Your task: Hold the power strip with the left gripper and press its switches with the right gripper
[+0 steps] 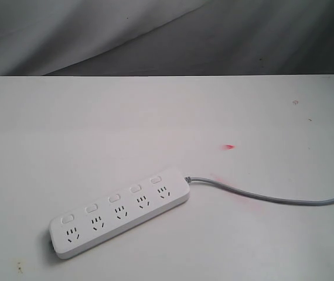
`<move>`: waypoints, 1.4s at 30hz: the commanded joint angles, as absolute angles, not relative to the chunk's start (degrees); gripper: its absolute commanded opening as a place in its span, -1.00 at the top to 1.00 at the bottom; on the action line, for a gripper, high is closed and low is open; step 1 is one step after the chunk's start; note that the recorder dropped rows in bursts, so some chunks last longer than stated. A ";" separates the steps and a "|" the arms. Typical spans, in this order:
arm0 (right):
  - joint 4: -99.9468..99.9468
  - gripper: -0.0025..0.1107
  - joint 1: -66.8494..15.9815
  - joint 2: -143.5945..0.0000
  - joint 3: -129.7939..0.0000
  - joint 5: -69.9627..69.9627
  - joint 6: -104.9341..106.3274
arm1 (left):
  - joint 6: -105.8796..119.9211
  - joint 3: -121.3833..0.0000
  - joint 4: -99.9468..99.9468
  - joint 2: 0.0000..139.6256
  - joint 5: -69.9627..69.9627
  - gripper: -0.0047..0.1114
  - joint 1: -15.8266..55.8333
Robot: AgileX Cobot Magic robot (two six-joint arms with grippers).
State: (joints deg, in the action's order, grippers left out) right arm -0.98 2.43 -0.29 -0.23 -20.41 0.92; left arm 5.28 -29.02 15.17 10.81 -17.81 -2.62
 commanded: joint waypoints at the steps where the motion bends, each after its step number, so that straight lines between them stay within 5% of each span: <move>1: -1.07 0.96 2.77 0.00 0.00 -19.51 0.87 | 0.00 -29.47 11.15 10.68 -21.09 0.91 -2.39; 10: -1.07 0.96 2.77 0.00 0.00 -19.51 0.87 | 0.00 -27.54 9.72 10.68 -22.36 0.91 -2.39; 23: -1.07 0.96 2.77 0.00 0.00 -19.51 0.87 | 0.41 -7.31 9.67 6.90 -16.10 0.91 -2.39; 42: -1.07 0.96 2.77 0.00 0.00 -19.51 0.88 | 0.41 0.00 3.84 0.00 -18.00 0.91 1.15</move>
